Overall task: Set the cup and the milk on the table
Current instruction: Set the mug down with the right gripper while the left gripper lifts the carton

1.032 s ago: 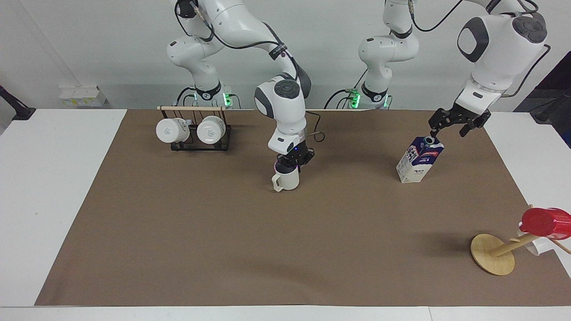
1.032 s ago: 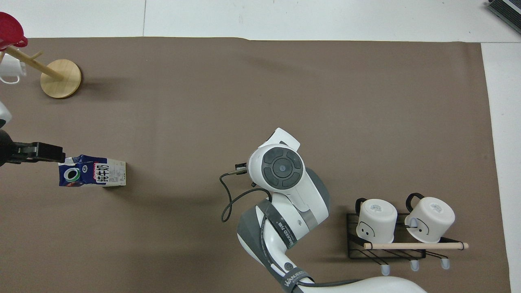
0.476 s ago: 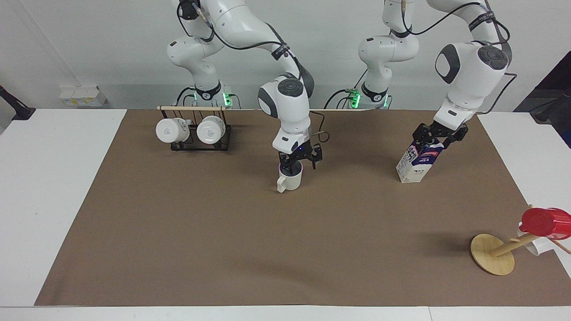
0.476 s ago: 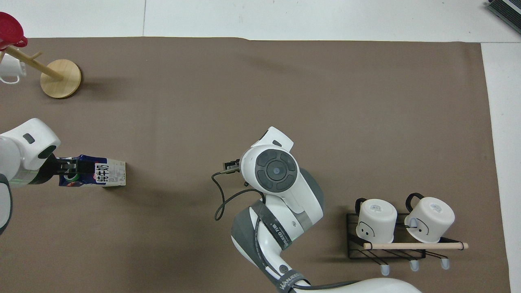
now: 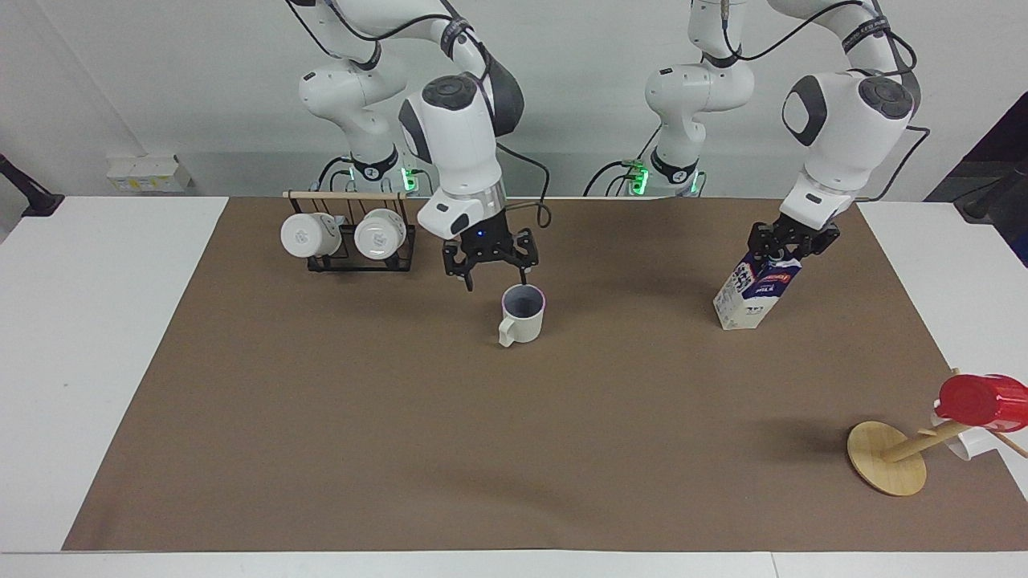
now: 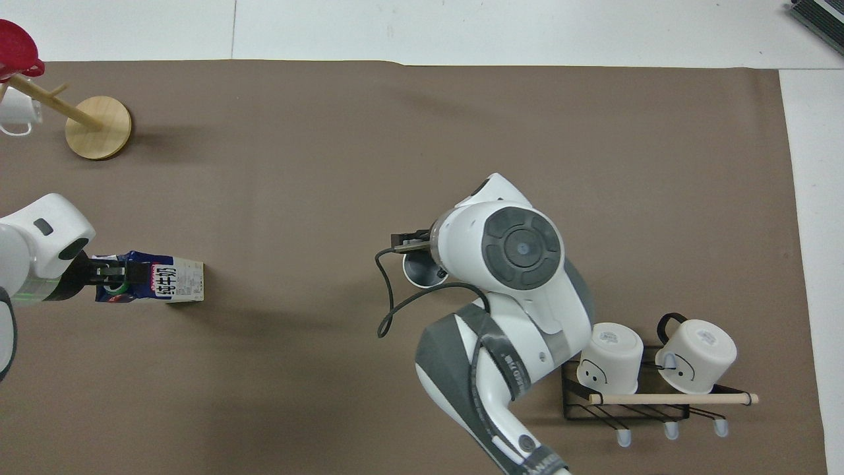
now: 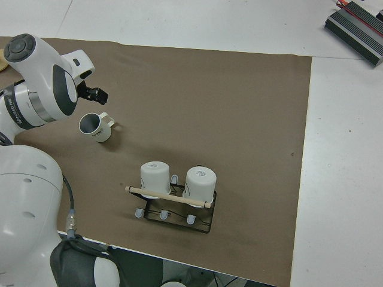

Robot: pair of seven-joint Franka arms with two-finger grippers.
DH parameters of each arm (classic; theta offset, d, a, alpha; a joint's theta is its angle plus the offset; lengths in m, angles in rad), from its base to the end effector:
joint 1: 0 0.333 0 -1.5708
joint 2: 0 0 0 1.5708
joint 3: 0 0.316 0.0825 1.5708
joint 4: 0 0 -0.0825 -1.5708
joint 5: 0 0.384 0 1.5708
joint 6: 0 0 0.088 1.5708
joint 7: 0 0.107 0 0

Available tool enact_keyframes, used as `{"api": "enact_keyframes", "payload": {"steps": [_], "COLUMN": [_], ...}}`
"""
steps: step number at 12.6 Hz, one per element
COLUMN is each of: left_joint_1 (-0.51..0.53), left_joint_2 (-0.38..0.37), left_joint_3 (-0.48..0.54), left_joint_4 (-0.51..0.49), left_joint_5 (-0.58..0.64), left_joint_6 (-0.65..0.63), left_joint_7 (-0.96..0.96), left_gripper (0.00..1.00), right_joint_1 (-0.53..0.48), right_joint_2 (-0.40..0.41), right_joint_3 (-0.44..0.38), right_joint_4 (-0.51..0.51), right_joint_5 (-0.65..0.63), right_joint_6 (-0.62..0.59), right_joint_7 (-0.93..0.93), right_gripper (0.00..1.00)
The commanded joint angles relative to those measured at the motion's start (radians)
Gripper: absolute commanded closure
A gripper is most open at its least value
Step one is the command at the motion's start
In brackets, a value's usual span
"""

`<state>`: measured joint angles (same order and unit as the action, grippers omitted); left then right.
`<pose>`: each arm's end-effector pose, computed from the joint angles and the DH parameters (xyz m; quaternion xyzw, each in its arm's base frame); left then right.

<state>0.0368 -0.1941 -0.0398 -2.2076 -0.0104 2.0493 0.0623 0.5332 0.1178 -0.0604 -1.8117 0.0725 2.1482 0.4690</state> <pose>0.4941 -0.0027 0.4652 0.9994 -0.0300 0.0178 0.0003 0.5470 0.2848 0.4944 -0.9935 0.0139 -0.0842 0.0753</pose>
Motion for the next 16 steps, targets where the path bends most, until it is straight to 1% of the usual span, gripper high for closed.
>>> {"api": "enact_keyframes", "payload": {"steps": [1, 2, 5, 7, 9, 11, 12, 14, 15, 16], "left_joint_1": [-0.031, -0.031, -0.054, -0.131, -0.234, -0.343, -0.400, -0.500, -0.532, -0.550], "left_joint_2": [-0.021, -0.018, -0.010, -0.007, -0.001, 0.030, 0.063, 0.135, 0.162, 0.179], "left_joint_3": [0.008, 0.008, 0.006, 0.001, 0.001, 0.001, 0.001, 0.001, 0.001, 0.003], "left_joint_4": [-0.014, -0.004, 0.035, 0.068, 0.078, 0.130, 0.166, 0.213, 0.218, 0.215], "left_joint_5": [0.010, 0.010, 0.010, 0.009, 0.009, 0.009, 0.009, 0.009, 0.009, 0.009], "left_joint_6": [-0.012, -0.024, -0.035, -0.066, -0.058, -0.051, -0.051, -0.017, 0.017, 0.044], "left_joint_7": [-0.025, -0.044, -0.087, -0.175, -0.313, -0.427, -0.474, -0.606, -0.665, -0.682], "left_gripper": [0.57, 0.61, 0.63, 0.65, 0.65, 0.65, 0.65, 0.66, 0.65, 0.65], "right_joint_1": [-0.080, -0.117, -0.203, -0.284, -0.367, -0.441, -0.461, -0.481, -0.487, -0.498], "right_joint_2": [-0.047, -0.075, -0.144, -0.177, -0.200, -0.204, -0.205, -0.199, -0.187, -0.150], "right_joint_3": [0.011, 0.013, 0.010, 0.008, 0.008, 0.008, 0.007, 0.007, 0.008, 0.008], "right_joint_4": [0.026, 0.028, 0.026, 0.026, 0.028, 0.029, 0.031, 0.076, 0.127, 0.205], "right_joint_5": [0.021, 0.021, 0.021, 0.021, 0.020, 0.017, 0.003, -0.006, -0.034, -0.081], "right_joint_6": [-0.083, -0.124, -0.252, -0.336, -0.396, -0.419, -0.419, -0.433, -0.456, -0.528], "right_joint_7": [0.000, -0.007, -0.074, -0.180, -0.242, -0.289, -0.297, -0.297, -0.300, -0.309], "right_gripper": [0.00, 0.00, 0.00, 0.00, 0.00, 0.00, 0.00, 0.00, 0.00, 0.00]}}
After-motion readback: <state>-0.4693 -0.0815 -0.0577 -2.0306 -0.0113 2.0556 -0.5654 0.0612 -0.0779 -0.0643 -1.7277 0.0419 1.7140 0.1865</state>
